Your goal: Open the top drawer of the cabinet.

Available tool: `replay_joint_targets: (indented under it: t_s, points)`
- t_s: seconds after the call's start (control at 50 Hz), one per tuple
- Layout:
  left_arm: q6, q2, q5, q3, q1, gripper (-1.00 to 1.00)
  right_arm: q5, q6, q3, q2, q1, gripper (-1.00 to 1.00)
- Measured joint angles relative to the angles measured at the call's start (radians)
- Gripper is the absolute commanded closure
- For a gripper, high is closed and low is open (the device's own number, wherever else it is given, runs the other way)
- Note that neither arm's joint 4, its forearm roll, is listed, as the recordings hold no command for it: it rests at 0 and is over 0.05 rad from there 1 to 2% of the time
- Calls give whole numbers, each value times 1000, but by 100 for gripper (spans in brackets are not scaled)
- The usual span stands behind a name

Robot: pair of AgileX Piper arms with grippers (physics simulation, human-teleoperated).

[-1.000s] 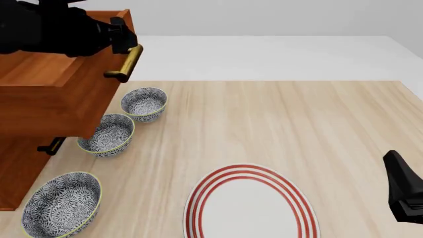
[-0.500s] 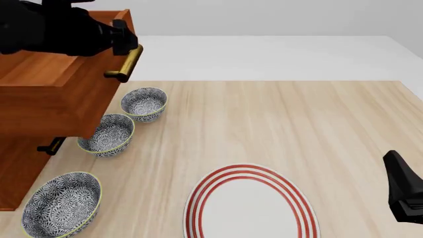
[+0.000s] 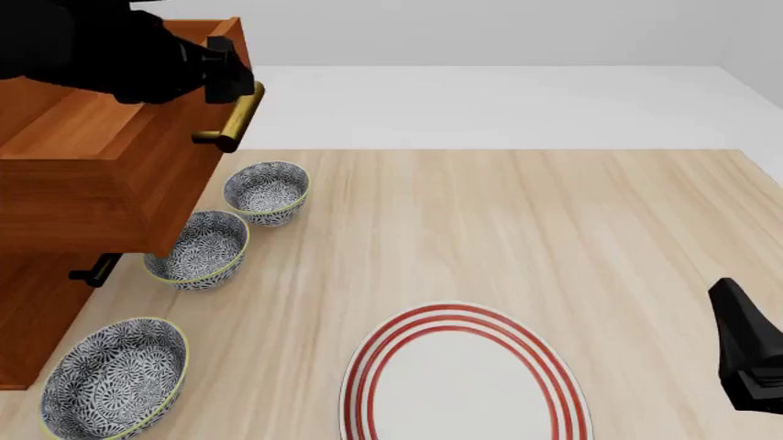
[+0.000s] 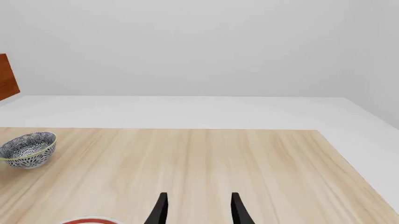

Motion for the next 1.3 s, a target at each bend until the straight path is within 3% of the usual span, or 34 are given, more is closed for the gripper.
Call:
replay_joint_targets:
  t_s: [0.82,1.3]
  points:
    - [72,-57,117,-136,-8,-100,0,0,0,0,-2,-100]
    - [77,-126,127,-130,-28,-100,0,0,0,0,-2,-100]
